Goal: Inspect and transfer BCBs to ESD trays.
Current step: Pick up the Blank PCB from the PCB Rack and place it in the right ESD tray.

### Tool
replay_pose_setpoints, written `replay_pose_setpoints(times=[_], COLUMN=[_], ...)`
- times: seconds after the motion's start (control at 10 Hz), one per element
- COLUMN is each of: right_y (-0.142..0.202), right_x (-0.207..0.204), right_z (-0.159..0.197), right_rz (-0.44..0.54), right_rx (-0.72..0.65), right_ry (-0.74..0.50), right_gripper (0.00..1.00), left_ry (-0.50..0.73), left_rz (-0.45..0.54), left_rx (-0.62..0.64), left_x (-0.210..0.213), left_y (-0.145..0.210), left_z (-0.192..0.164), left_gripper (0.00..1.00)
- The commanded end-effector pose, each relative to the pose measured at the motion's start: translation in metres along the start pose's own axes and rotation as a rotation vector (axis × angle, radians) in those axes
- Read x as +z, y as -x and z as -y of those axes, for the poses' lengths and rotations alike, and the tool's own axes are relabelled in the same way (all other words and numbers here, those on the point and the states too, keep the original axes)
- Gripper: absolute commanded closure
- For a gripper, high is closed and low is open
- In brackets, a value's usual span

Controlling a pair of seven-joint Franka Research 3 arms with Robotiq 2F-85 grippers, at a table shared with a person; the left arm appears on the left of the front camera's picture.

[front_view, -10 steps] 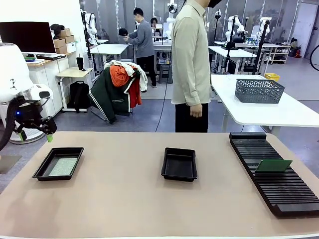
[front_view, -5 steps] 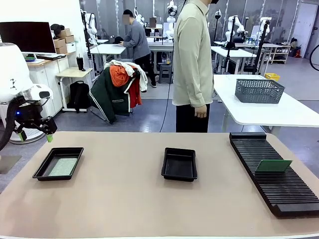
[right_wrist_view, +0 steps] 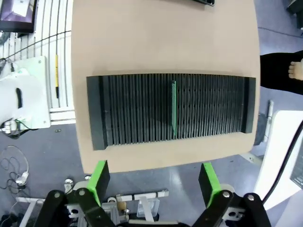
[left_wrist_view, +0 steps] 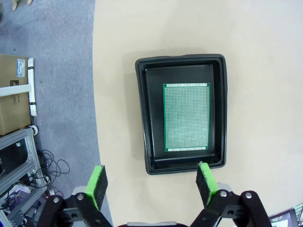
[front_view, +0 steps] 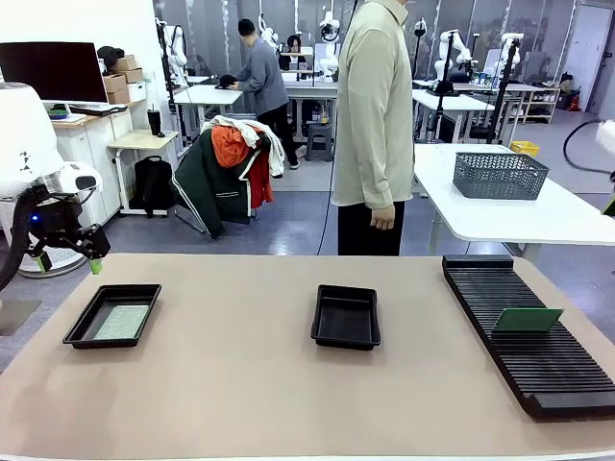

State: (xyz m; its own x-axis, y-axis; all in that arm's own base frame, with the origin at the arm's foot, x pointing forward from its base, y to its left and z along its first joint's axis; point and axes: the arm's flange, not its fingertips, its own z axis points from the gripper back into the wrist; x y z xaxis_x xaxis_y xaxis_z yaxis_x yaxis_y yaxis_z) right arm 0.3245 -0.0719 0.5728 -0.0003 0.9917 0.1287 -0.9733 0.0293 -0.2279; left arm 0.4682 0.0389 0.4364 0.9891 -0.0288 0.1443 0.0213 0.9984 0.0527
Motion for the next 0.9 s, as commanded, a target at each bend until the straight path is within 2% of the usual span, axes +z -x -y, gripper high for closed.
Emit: replay_pose_setpoints(times=[0.0,0.4,0.8], right_y=[0.012,0.017,0.01], right_x=[-0.039,-0.114,-0.162], right_z=[0.008,0.017,0.028], right_rz=[-0.001,0.016,-0.041], right_rx=[0.031,0.077,0.071], right_ry=[0.005,0.0,0.016], right_gripper=[0.0,0.0,0.0], left_ry=[0.003,0.003,0.003], left_rz=[0.012,0.012,0.012], left_rx=[-0.001,-0.001,-0.001], left_x=[-0.001,-0.001,-0.001], left_y=[0.0,0.0,0.0], left_z=[0.0,0.0,0.0], left_gripper=[0.0,0.0,0.0])
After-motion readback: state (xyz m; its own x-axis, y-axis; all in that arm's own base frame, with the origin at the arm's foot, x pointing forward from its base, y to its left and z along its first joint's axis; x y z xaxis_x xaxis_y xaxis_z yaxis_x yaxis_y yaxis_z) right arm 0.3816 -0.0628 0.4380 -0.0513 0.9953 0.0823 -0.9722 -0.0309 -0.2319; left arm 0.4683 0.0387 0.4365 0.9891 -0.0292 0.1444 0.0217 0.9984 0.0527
